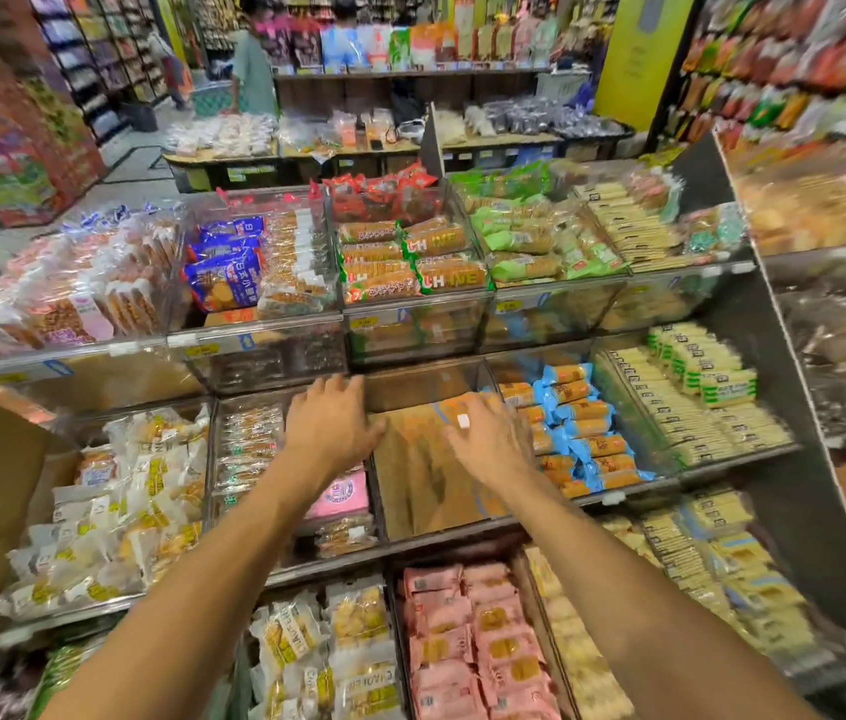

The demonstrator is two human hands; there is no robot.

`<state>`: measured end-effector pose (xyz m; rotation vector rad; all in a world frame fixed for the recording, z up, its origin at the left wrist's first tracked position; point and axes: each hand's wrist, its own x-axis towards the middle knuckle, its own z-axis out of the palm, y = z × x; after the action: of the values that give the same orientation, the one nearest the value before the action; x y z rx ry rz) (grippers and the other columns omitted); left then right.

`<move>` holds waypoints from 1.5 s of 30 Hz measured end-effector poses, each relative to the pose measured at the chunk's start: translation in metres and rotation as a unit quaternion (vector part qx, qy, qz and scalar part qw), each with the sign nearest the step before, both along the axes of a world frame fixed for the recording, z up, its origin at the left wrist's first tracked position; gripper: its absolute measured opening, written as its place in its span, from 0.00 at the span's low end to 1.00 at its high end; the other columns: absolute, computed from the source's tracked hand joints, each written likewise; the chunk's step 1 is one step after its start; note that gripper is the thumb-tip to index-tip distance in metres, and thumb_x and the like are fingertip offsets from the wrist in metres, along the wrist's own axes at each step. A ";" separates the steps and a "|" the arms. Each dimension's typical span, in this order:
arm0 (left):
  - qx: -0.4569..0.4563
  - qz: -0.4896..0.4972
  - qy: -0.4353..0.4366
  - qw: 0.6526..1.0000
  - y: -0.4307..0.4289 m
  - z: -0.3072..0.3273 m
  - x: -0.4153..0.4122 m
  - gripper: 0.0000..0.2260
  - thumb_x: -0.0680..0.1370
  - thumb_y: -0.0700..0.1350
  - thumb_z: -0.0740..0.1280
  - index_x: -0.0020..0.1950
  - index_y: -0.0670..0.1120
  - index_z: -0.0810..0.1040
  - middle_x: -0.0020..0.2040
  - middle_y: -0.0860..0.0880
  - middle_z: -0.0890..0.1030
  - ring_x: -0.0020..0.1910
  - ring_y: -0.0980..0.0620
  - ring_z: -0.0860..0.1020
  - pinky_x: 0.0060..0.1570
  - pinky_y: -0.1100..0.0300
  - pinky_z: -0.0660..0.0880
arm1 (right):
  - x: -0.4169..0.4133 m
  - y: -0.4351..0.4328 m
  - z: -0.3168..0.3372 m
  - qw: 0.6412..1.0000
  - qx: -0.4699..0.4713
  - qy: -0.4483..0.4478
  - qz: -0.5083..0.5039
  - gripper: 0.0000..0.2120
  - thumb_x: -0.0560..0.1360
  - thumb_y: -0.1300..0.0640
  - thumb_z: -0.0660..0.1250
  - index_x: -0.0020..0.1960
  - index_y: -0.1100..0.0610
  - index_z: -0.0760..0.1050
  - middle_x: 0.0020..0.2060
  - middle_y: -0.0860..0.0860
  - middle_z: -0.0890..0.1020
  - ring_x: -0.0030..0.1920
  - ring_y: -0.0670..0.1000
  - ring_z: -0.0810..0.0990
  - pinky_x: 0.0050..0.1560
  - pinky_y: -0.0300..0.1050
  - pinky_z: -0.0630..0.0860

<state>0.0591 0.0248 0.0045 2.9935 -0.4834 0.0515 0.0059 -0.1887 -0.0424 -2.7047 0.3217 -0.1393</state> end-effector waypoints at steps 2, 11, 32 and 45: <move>0.028 -0.021 -0.014 0.999 -0.022 0.016 -0.003 0.32 0.79 0.65 0.61 0.78 0.49 0.67 0.72 0.43 0.75 0.73 0.40 0.71 0.69 0.42 0.71 | -0.015 -0.030 0.018 0.998 -0.057 -0.011 -0.016 0.22 0.83 0.43 0.62 0.73 0.51 0.72 0.73 0.52 0.71 0.74 0.58 0.68 0.78 0.64 0.58; 0.070 -0.177 -0.061 0.980 -0.183 0.059 -0.078 0.27 0.81 0.65 0.59 0.73 0.50 0.71 0.67 0.43 0.77 0.68 0.39 0.74 0.65 0.44 0.73 | -0.146 -0.162 0.071 0.980 -0.144 -0.006 -0.134 0.26 0.81 0.39 0.62 0.75 0.50 0.69 0.71 0.53 0.75 0.74 0.59 0.70 0.79 0.68 0.54; 0.080 -0.507 -0.083 0.855 -0.524 0.009 -0.333 0.27 0.82 0.62 0.61 0.75 0.47 0.71 0.68 0.41 0.77 0.69 0.39 0.73 0.65 0.45 0.72 | -0.482 -0.387 0.014 0.886 -0.110 0.091 -0.441 0.31 0.80 0.32 0.58 0.75 0.50 0.70 0.69 0.55 0.76 0.71 0.59 0.72 0.73 0.66 0.64; 0.116 -0.642 -0.034 0.757 -0.678 -0.066 -0.384 0.24 0.82 0.59 0.61 0.72 0.47 0.70 0.69 0.40 0.74 0.71 0.36 0.70 0.66 0.42 0.71 | -0.540 -0.459 -0.056 0.790 -0.056 0.158 -0.590 0.27 0.79 0.34 0.58 0.69 0.50 0.74 0.63 0.56 0.80 0.66 0.61 0.76 0.71 0.63 0.66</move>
<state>-0.3249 -0.6527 -0.0614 2.1355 -2.4860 -0.0218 -0.5337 -0.6472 -0.0984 -2.1724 2.0982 -0.0434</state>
